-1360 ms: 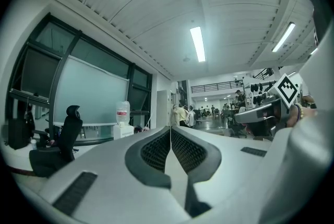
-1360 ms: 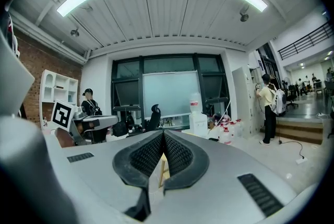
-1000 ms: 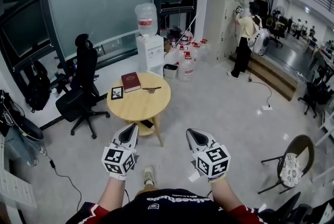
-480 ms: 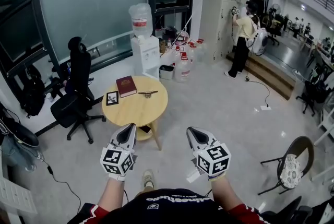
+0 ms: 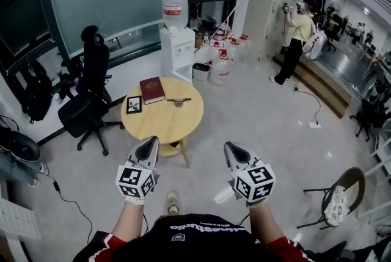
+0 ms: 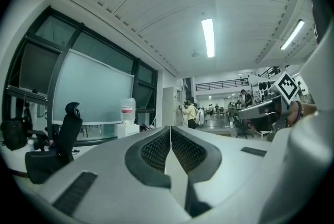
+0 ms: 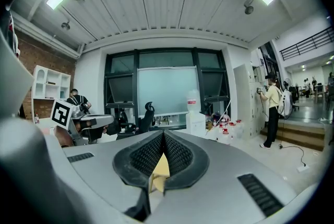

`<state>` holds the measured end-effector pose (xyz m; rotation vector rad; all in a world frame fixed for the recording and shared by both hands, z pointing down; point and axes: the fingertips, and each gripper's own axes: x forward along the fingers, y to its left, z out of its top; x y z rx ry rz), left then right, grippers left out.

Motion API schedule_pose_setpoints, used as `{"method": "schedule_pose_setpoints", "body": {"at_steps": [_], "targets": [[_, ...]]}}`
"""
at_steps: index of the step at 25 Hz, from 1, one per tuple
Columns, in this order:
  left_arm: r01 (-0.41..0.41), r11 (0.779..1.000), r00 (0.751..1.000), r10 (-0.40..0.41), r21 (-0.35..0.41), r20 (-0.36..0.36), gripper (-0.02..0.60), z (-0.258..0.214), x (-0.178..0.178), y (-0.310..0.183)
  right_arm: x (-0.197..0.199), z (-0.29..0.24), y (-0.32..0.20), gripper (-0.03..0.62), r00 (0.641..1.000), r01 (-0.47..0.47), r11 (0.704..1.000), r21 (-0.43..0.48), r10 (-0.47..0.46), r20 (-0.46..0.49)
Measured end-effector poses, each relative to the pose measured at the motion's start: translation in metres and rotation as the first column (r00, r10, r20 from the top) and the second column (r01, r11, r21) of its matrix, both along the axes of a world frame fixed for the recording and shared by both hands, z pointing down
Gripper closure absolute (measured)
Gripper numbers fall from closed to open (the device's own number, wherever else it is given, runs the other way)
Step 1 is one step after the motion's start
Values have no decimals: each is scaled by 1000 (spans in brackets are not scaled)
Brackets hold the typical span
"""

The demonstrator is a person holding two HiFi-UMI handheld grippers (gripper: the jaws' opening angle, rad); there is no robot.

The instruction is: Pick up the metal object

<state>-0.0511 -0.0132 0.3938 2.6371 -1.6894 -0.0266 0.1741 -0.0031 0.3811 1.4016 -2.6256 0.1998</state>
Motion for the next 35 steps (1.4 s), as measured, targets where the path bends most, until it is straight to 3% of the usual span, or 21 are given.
{"method": "schedule_pose_setpoints", "body": {"at_steps": [12,22,28,35], "targets": [[7,1000,1000,-8,-12,-12,558,2,-62,-111,-53,-5,-99,566,999,-17,1000,-6,17,-30],[-49,998,999,49,-40,-13,558,18,-87,-195,-86,1,-173,566,997,-59,998,-30,58,-48],[-81,994,996,78,-66,-51,558,31,-103,-238,-106,8,-215,565,995,-87,995,-50,84,-54],[-108,992,994,106,-70,-36,558,39,-124,-274,-133,10,-255,566,990,-128,991,-31,126,-70]]}}
